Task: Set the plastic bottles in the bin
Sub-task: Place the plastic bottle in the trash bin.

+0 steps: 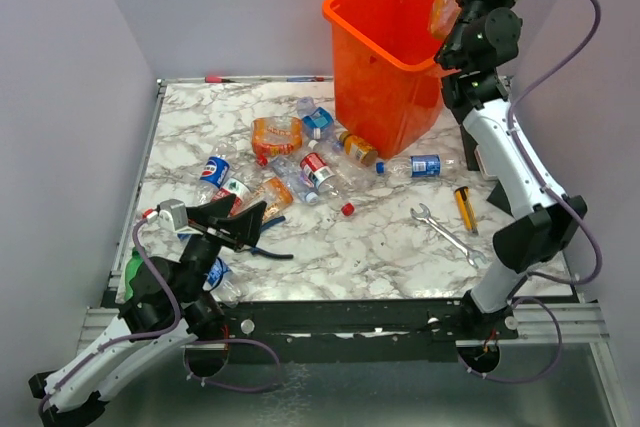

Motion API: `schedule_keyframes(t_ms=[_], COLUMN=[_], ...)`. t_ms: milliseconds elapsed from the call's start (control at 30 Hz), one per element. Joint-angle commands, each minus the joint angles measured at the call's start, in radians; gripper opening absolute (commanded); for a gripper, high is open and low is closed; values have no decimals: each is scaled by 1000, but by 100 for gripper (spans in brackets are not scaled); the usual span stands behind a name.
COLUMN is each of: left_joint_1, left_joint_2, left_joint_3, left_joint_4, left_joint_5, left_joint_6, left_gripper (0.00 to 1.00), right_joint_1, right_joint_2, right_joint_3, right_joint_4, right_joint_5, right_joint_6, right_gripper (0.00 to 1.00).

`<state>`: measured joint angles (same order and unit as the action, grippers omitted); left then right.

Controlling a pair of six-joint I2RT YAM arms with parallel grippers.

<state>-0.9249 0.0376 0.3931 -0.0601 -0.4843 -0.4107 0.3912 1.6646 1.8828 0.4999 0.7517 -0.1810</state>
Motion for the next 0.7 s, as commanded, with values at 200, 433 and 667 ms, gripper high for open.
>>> schedule_keyframes(t_ms=[200, 433, 667], left_joint_1=[-3, -4, -4], left_joint_2=[14, 28, 65], left_joint_3=[-7, -7, -1], left_joint_4=[-36, -28, -24], left_joint_5=[-26, -18, 2], left_joint_6=[-22, -7, 3], left_gripper=[99, 99, 99], right_joint_1=[-129, -134, -138], right_joint_2=[226, 298, 357], right_joint_3=[171, 200, 361], right_joint_4=[-88, -168, -374], right_joint_5=[-51, -61, -154], right_joint_6=[125, 145, 234], right_gripper=[0, 4, 77])
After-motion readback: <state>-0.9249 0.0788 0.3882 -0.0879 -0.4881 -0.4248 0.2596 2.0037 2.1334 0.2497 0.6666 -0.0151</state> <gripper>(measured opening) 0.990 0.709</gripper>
